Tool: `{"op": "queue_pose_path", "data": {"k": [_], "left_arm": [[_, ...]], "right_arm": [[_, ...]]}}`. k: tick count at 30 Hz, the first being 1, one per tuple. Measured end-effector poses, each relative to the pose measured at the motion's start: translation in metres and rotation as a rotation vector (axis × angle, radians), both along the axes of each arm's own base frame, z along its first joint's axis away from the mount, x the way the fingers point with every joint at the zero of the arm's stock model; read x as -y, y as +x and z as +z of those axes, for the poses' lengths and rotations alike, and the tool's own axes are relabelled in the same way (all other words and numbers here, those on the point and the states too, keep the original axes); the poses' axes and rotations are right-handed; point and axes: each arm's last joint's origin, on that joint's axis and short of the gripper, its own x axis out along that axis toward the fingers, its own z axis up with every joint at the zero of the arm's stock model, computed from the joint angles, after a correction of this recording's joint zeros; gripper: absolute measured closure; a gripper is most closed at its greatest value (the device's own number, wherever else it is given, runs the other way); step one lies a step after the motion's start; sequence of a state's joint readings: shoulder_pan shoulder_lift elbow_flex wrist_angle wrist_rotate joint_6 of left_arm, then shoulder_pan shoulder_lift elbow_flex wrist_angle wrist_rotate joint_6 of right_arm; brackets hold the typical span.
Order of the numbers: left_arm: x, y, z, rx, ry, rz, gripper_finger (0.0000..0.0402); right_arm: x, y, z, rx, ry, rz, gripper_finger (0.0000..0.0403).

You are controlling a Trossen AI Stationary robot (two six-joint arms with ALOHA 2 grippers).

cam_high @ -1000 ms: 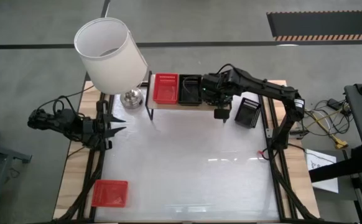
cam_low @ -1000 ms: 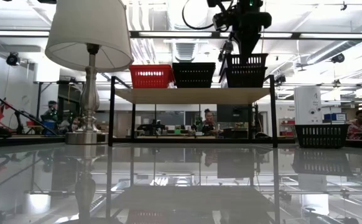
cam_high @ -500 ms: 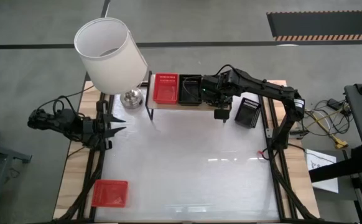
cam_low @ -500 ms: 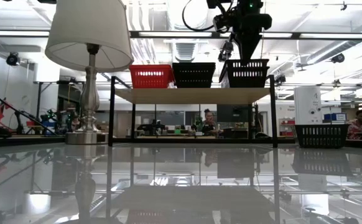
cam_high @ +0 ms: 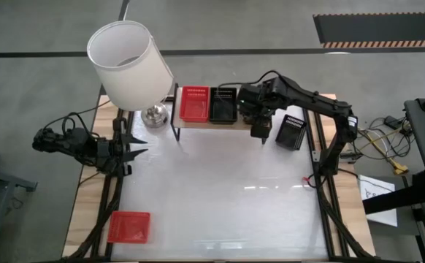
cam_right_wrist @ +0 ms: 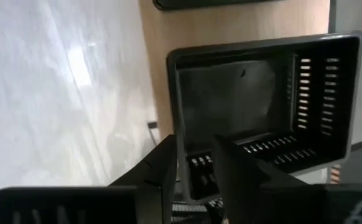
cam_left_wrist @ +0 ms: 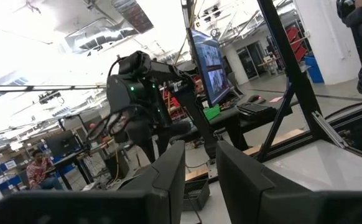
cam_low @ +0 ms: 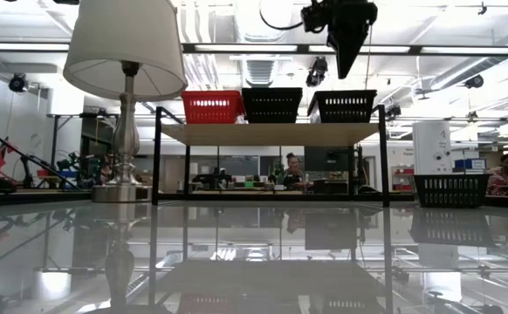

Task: Stack baskets on shelf by color
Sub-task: Stack the red basket into the other red basket on the shelf

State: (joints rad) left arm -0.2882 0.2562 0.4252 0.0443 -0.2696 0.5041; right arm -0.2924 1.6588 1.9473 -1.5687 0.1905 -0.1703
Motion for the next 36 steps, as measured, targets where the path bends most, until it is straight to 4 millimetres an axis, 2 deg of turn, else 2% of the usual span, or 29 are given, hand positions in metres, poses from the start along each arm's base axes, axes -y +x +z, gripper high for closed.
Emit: {"op": "queue_pose_path", "data": {"k": [5,8,12,16,19,22,26,31,36], "left_arm": [[0.0,0.0,0.0,0.0,0.0,0.0,0.0327],[0.0,0.0,0.0,0.0,0.0,0.0,0.0327],[0.0,0.0,0.0,0.001,-0.002,-0.001,0.0327],[0.0,0.001,0.0,-0.005,-0.042,-0.009,0.0327],[0.001,0.004,-0.001,-0.011,-0.077,-0.022,0.0327],[0.003,0.009,-0.002,-0.015,-0.126,-0.036,0.0327],[0.006,0.019,-0.005,-0.05,-0.199,-0.051,0.0327],[0.011,0.035,-0.012,-0.095,-0.338,-0.074,0.0327],[0.016,0.052,-0.017,-0.148,-0.519,-0.091,0.0327]], "right_arm": [[-0.01,0.0,0.013,0.088,0.066,-0.063,0.0311],[-0.026,-0.001,0.019,0.129,0.125,-0.06,0.0322],[-0.06,-0.001,0.023,0.182,0.149,0.007,0.0353],[-0.102,0.003,0.026,0.335,0.158,0.143,0.0387],[-0.132,0.001,0.025,0.46,0.162,0.244,0.0393],[-0.158,-0.007,0.017,0.535,0.133,0.314,0.0394],[-0.182,-0.021,0.0,0.585,0.099,0.348,0.0394],[-0.2,-0.034,-0.029,0.616,0.114,0.388,0.0394],[-0.208,-0.038,-0.053,0.642,0.087,0.463,0.0394]]}}
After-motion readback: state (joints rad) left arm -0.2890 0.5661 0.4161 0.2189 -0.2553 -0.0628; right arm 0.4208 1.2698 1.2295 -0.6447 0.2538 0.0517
